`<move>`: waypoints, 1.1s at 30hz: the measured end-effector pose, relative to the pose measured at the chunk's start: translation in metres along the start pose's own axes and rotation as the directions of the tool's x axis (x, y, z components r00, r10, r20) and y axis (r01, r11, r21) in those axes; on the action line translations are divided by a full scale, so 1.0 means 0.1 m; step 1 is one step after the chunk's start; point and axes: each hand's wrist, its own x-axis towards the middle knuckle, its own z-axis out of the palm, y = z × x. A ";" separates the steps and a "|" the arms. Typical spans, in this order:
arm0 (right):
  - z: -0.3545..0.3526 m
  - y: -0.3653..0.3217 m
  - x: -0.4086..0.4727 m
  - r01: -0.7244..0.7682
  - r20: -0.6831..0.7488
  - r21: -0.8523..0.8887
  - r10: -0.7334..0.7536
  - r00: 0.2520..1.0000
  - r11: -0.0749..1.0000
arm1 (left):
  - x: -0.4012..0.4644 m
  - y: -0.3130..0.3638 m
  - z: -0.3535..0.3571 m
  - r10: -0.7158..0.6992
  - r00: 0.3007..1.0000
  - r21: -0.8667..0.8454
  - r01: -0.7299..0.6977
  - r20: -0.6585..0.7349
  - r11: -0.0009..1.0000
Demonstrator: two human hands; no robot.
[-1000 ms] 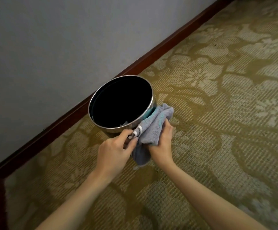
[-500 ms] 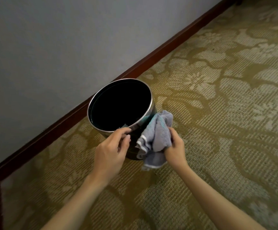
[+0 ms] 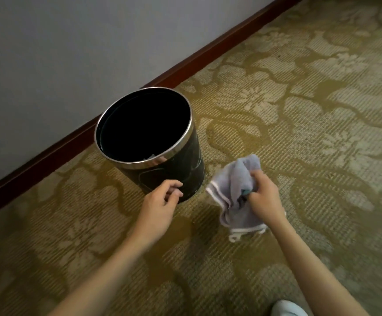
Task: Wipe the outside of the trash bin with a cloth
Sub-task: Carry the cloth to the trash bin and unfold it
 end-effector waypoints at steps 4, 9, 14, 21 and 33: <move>0.14 0.20 0.08 0.207 0.278 -0.705 -0.004 0.961 0.679 | 0.02 0.00 0.15 -0.046 0.999 -0.028 0.047 0.025 0.999; 0.31 0.36 -0.13 0.271 0.273 -0.768 -0.086 0.958 0.581 | 0.04 -0.06 0.23 -0.043 0.997 -0.001 0.043 0.060 0.999; 0.18 0.52 -0.38 0.360 0.328 -0.774 -0.156 0.932 0.521 | 0.12 -0.18 0.34 0.001 0.988 0.183 -0.030 0.156 0.983; -0.08 0.70 -0.33 0.434 0.482 -0.773 -0.018 0.876 0.463 | 0.31 -0.38 0.88 0.351 0.707 0.522 -0.697 0.614 0.491; -0.25 0.58 0.02 0.311 0.477 -0.569 -0.003 0.879 0.762 | 0.73 -0.32 1.25 0.373 0.783 0.301 -0.560 0.499 0.772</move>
